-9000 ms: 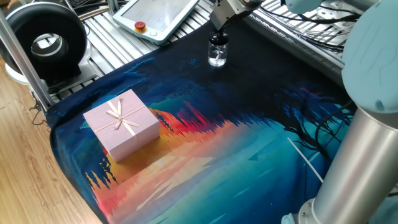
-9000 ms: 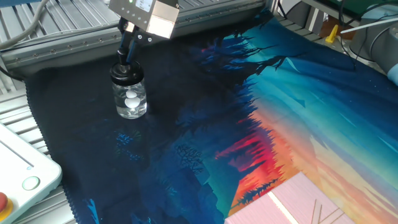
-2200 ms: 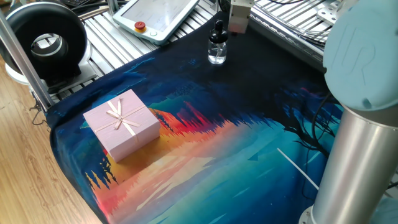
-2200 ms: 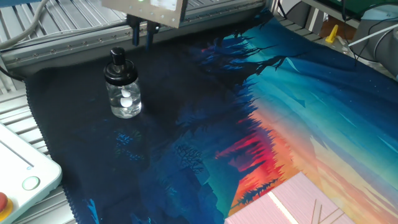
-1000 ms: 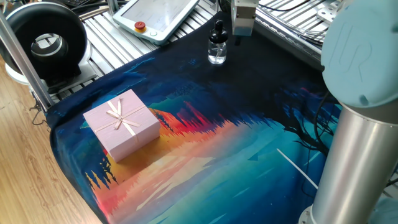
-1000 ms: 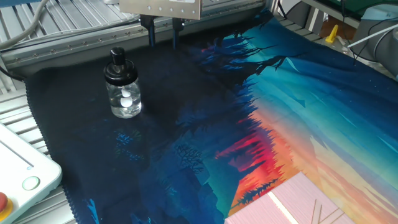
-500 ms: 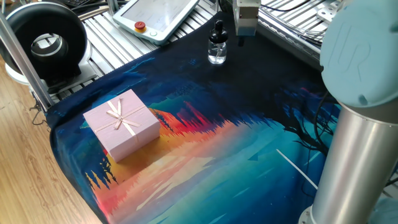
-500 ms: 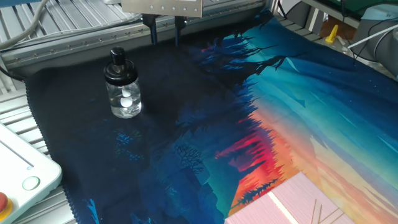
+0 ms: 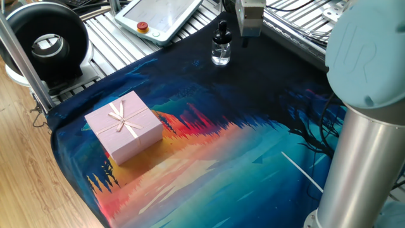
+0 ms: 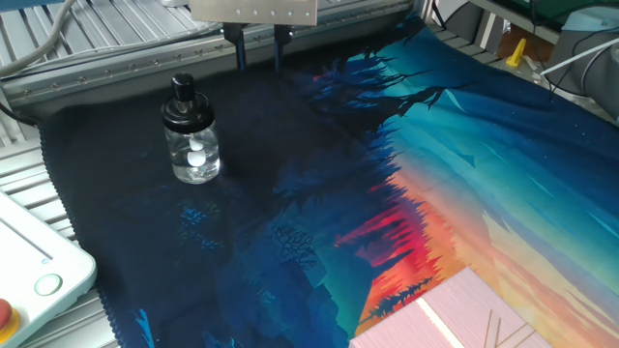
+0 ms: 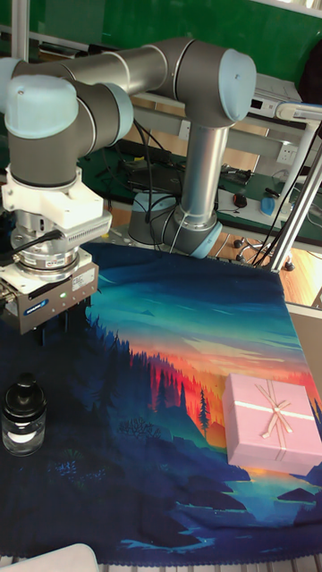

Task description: Screw the lid onto the jar

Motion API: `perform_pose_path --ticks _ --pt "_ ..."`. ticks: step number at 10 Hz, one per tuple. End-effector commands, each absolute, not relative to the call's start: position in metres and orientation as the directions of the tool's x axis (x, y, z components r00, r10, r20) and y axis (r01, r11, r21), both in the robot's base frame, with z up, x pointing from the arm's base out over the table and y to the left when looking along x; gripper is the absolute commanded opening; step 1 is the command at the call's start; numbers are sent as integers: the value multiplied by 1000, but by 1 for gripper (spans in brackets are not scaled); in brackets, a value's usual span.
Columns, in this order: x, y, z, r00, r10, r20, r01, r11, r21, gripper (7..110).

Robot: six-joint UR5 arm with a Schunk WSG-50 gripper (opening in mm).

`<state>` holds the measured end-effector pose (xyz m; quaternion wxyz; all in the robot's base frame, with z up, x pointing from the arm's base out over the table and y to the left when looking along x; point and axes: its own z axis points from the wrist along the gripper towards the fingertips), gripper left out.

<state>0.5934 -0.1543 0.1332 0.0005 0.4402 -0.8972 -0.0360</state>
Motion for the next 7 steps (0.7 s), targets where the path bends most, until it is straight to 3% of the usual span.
perform_pose_path --ticks 1,6,7 --pt "607 -147 140 -600 -797 -66 -800 595 83 44" --pt "635 -158 133 -571 -819 -60 -820 567 71 44" --pt "626 -151 136 -581 -812 -54 -813 575 93 22"
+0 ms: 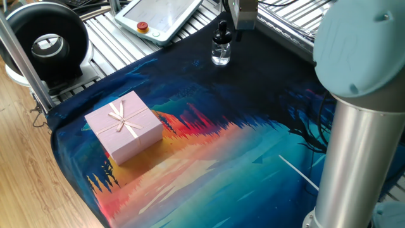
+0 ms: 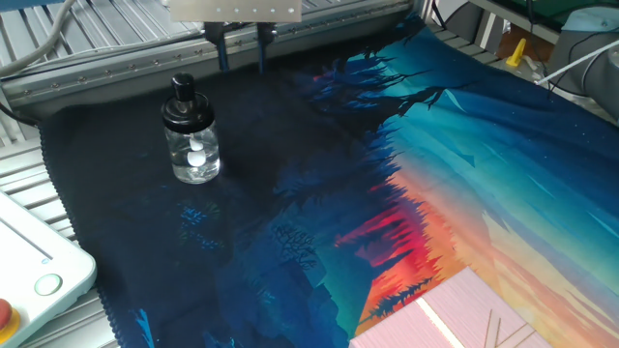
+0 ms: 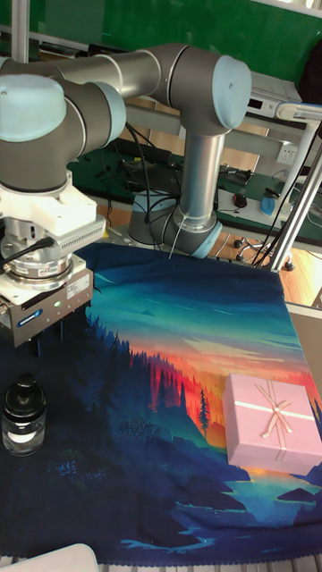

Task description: Screw the lid onto the jar

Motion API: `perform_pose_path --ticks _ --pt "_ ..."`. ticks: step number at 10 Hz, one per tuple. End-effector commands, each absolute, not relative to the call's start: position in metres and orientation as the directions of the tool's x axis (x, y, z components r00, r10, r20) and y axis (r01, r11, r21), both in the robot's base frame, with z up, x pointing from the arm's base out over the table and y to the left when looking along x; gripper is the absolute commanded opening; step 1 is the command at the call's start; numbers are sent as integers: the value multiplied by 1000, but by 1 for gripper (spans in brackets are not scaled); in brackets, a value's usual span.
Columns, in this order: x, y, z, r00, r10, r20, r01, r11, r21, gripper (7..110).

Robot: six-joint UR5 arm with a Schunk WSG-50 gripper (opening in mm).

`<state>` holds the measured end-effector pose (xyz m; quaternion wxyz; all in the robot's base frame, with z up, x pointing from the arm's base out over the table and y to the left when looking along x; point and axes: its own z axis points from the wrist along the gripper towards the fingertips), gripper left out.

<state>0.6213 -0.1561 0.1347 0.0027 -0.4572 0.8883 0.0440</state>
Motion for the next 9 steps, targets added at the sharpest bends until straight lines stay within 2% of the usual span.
perform_pose_path --ticks 1,3,5,6,9 --pt "624 -152 137 -596 -802 -41 -802 591 91 22" --pt "625 -176 136 -614 -788 35 -788 615 28 22" --pt "638 -177 136 -675 -737 5 -737 675 -16 22" --pt "642 -188 136 -694 -719 24 -719 692 -57 44" --pt "652 -196 138 -700 -713 19 -711 695 -108 44"
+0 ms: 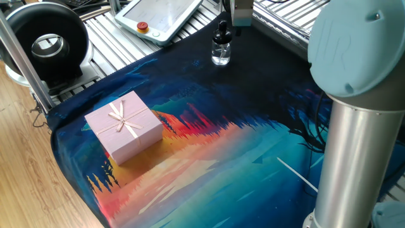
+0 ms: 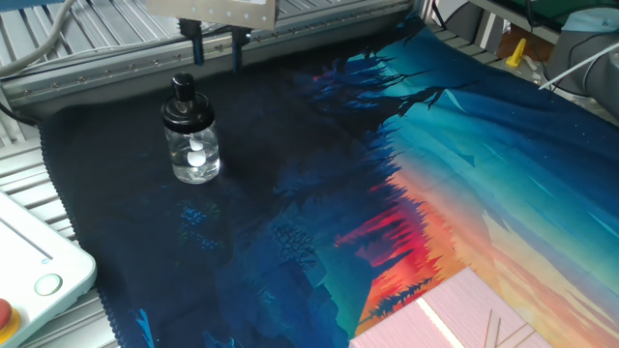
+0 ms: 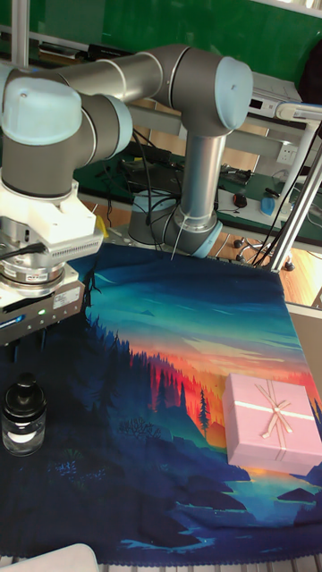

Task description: Screw the lid onto the jar

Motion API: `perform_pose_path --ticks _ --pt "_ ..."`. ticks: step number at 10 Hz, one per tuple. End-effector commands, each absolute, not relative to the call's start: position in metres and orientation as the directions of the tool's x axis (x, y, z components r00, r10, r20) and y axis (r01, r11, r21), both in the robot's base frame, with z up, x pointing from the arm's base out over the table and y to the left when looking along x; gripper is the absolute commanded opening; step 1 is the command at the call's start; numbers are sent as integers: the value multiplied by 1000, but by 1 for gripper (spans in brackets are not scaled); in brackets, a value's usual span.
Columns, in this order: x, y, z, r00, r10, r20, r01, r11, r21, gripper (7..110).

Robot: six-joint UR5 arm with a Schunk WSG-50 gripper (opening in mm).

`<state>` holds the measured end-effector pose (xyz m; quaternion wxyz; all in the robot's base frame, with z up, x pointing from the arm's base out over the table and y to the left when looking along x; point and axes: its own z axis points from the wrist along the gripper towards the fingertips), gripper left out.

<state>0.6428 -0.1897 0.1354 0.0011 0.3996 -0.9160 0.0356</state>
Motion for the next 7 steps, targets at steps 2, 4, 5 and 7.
perform_pose_path --ticks 2,4,5,7 --pt "651 -200 138 -705 -708 33 -707 698 -117 44" --pt "650 -199 138 -704 -709 31 -708 698 -110 22" --pt "649 -191 137 -689 -725 14 -723 686 -84 22" --pt "662 -189 157 -661 -750 -10 -749 661 -27 22"
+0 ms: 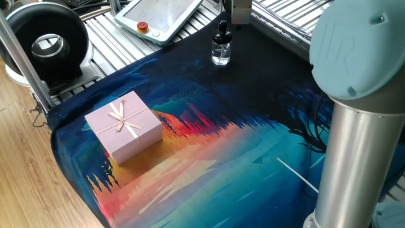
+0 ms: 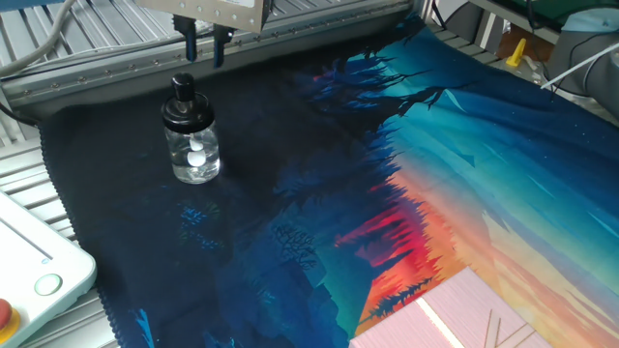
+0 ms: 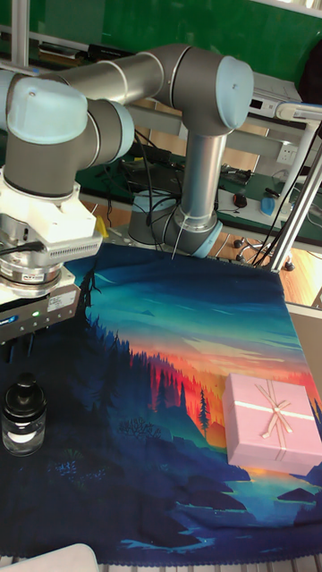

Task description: Screw the lid onto the jar

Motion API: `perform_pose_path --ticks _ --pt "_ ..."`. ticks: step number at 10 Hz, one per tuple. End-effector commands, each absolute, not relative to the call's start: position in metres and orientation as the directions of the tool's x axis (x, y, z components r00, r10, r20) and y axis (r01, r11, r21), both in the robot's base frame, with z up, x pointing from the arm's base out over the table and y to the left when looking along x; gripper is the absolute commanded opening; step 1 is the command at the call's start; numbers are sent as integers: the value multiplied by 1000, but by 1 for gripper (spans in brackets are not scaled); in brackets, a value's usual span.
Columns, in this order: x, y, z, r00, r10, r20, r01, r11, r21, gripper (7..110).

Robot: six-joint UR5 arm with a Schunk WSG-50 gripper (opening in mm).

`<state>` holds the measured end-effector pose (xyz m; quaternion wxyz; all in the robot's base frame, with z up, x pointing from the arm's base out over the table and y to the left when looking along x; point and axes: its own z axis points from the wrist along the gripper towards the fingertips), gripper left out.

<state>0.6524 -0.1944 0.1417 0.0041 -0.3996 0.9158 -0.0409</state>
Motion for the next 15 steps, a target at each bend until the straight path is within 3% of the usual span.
perform_pose_path --ticks 1,4,6,7,9,13,15 --pt "668 -194 167 -648 -762 -21 -762 648 -5 22" --pt "687 -201 177 -594 -800 -81 -805 591 55 22" --pt "690 -188 167 -585 -806 -89 -811 582 62 22" --pt "697 -186 156 -588 -806 -76 -809 586 44 44" --pt "709 -175 140 -551 -829 -95 -834 548 61 44" --pt "684 -169 124 -516 -856 -33 -852 509 122 44" --pt "682 -172 120 -496 -868 -8 -865 493 95 44"
